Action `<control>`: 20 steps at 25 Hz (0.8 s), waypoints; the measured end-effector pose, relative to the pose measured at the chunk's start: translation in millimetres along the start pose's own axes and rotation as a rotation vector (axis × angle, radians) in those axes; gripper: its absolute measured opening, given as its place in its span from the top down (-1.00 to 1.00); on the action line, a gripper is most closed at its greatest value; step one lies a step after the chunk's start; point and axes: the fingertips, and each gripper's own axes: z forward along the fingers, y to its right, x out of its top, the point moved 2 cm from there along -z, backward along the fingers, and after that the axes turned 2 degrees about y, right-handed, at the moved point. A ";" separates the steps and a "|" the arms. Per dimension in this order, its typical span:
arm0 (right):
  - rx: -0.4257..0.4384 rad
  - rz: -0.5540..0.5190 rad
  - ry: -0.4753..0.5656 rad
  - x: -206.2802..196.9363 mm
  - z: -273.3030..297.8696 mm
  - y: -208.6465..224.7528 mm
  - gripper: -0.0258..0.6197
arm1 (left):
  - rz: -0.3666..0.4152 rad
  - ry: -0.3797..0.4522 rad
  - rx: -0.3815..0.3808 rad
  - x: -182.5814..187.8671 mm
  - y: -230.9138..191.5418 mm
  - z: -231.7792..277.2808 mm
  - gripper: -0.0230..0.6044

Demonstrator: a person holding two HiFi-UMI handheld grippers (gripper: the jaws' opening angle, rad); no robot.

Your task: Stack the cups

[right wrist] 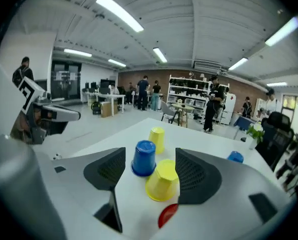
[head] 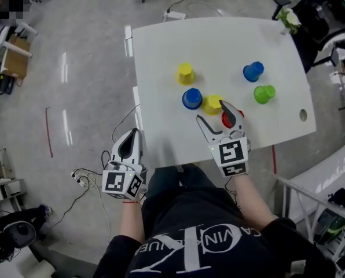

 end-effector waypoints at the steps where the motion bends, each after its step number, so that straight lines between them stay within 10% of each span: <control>1: -0.001 -0.052 -0.045 -1.8 -1.1 6.1 -0.06 | 0.003 -0.003 -0.007 0.1 -3.0 2.7 0.91; 9: 0.179 -0.278 -0.423 -34.8 15.2 39.5 -0.04 | -0.004 0.004 -0.128 13.2 -12.9 48.8 0.91; 20: 0.365 -0.333 -0.534 -46.3 35.2 29.3 0.19 | 0.012 -0.064 -0.235 -1.6 -0.2 78.6 0.91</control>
